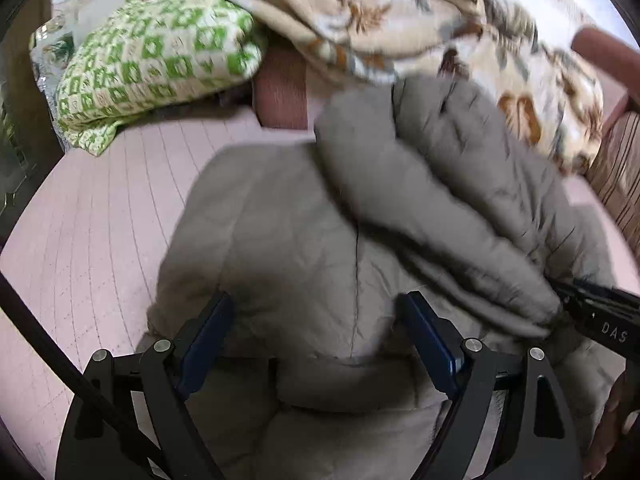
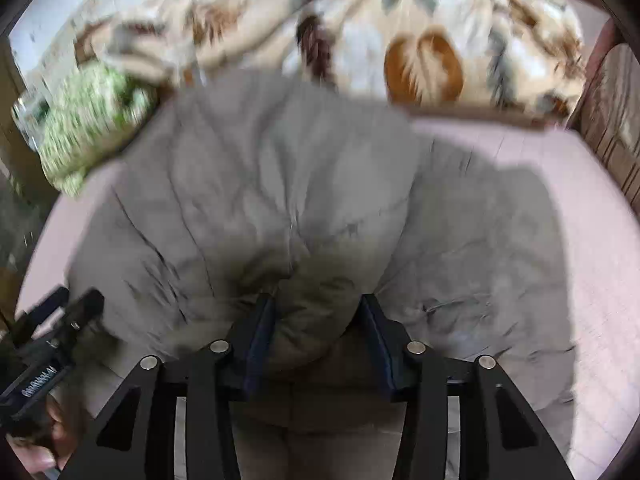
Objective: Fold large clothes
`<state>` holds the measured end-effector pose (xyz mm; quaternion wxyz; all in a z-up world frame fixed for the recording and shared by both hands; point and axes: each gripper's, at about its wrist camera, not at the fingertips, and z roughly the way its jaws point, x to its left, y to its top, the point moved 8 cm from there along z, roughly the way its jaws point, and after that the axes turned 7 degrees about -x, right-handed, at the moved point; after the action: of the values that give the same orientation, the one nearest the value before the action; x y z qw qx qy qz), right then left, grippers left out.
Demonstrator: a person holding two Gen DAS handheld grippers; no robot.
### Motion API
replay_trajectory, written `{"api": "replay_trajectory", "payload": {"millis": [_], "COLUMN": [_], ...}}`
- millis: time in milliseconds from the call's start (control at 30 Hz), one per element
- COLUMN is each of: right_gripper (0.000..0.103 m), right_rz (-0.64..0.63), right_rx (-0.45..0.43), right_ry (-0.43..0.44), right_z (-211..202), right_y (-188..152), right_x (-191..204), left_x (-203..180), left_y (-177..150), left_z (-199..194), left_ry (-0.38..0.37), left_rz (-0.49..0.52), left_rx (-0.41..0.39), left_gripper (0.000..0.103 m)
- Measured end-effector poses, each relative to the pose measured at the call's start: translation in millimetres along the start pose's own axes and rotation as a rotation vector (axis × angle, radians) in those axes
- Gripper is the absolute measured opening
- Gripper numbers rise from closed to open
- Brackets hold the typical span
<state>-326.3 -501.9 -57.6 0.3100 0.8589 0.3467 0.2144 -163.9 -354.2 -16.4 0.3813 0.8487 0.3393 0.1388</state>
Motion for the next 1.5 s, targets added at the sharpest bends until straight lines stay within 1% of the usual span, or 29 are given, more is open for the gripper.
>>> {"api": "replay_trajectory", "payload": {"millis": [67, 133, 233, 333, 433, 500, 567, 667, 767, 833, 900, 967, 1033, 1100, 1167, 1233, 1267, 1300, 1333, 1400, 1500], "right_gripper": [0.05, 0.05, 0.051, 0.052, 0.056, 0.057, 0.057, 0.057, 0.057, 0.058, 0.058, 0.059, 0.06, 0.061, 0.063, 0.072, 0.074, 0.079, 0.086, 0.09, 0.091], "right_rz": [0.007, 0.025, 0.031, 0.024, -0.004, -0.024, -0.041, -0.036, -0.048, -0.048, -0.036, -0.019, -0.019, -0.022, -0.06, -0.079, -0.09, -0.114, -0.141, -0.176, -0.158], "right_rx": [0.004, -0.007, -0.056, -0.078, -0.079, -0.073, -0.059, -0.035, -0.038, -0.043, -0.05, -0.053, -0.05, -0.05, -0.064, -0.068, -0.072, -0.074, -0.077, -0.079, -0.083], "right_ry": [-0.001, 0.003, 0.025, 0.059, 0.08, 0.08, 0.073, 0.094, 0.079, 0.065, 0.051, 0.047, 0.012, 0.004, -0.017, -0.026, -0.032, -0.047, -0.074, -0.119, -0.105], "right_z": [1.9, -10.2, -43.3, -78.9, -107.7, -122.1, -133.3, -147.5, -160.7, -165.3, -169.0, -168.3, -163.6, -158.0, -156.7, -155.4, -154.0, -151.7, -149.4, -144.3, -142.8], "right_y": [-4.6, -0.6, -1.0, -17.0, -46.4, -71.1, -96.9, -130.2, -153.3, -161.7, -169.6, -175.0, -184.3, -193.1, -195.0, -196.1, -197.3, -199.1, -200.5, -202.0, -202.0], "right_x": [-2.8, -1.9, 1.2, 9.0, 19.8, 21.2, 22.0, 21.2, 14.2, 7.8, -0.4, -5.8, -13.2, -17.1, -13.4, -9.3, -7.3, -5.1, -4.3, -5.1, -9.1], "left_x": [-0.7, -2.0, -2.0, -4.2, -8.1, -8.6, -8.5, -0.8, 11.8, 18.8, 26.7, 30.9, 34.7, 33.6, 30.5, 30.3, 31.5, 32.4, 33.4, 35.4, 33.5], "left_y": [0.5, 4.1, 6.0, -4.0, -24.7, -40.9, -60.2, -91.1, -122.5, -136.4, -152.6, -167.4, -184.3, -190.9, -194.5, -195.9, -195.7, -195.6, -195.1, -195.0, -195.0], "left_z": [-3.6, -13.6, -31.7, -54.8, -78.3, -90.4, -103.4, -122.8, -143.7, -152.9, -160.2, -161.7, -161.8, -162.9, -162.0, -158.2, -155.8, -153.9, -152.1, -149.4, -149.4], "left_ry": [0.007, -0.013, -0.015, -0.02, -0.029, -0.029, -0.06, -0.025, -0.015, -0.006, 0.021, 0.042, 0.065, 0.083, 0.104, 0.111, 0.11, 0.107, 0.101, 0.093, 0.104], "left_rz": [0.01, 0.011, 0.019, 0.038, 0.06, 0.055, 0.039, 0.036, -0.008, -0.024, -0.027, -0.014, 0.003, 0.04, 0.089, 0.108, 0.107, 0.099, 0.086, 0.066, 0.076], "left_rx": [-0.009, -0.026, -0.064, -0.084, -0.088, -0.069, -0.048, -0.029, -0.003, 0.004, 0.016, 0.04, 0.058, 0.042, 0.02, -0.001, -0.007, -0.007, -0.004, -0.002, -0.019], "left_gripper": [0.086, 0.086, 0.086, 0.086, 0.086, 0.086, 0.086, 0.086, 0.086, 0.086, 0.086, 0.086, 0.086, 0.086, 0.089, 0.094, 0.095, 0.097, 0.098, 0.099, 0.1]}}
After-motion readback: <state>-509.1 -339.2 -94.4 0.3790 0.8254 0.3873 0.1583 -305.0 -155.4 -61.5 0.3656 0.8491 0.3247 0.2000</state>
